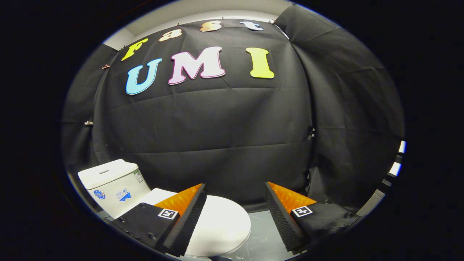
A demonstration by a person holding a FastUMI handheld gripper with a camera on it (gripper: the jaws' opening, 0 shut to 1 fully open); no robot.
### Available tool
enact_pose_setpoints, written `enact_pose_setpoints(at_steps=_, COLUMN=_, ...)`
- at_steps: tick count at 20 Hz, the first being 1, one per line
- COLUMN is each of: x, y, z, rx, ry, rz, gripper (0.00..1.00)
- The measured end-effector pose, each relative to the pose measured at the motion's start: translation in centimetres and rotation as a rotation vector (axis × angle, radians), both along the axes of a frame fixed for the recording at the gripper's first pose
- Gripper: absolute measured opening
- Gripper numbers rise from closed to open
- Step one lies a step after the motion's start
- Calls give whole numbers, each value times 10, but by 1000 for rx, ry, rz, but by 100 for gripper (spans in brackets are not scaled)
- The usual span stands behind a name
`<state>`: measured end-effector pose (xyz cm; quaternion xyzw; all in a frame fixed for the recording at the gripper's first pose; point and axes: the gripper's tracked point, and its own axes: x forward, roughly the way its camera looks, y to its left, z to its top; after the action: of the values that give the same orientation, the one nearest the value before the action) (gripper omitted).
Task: Open the toilet lid.
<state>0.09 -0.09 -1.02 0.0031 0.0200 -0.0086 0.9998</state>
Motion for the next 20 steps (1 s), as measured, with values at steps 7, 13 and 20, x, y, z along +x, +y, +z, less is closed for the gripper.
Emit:
enact_pose_setpoints(at_steps=7, x=-6, y=11, z=13, rx=-9, ry=-19, rz=25, gripper=98)
enact_pose_setpoints(at_steps=13, x=2, y=4, z=29, rx=-2, ry=-22, rz=23, gripper=98)
enact_pose_setpoints(at_steps=20, x=-5, y=-20, z=-6, rx=31, ry=76, rz=20, gripper=98)
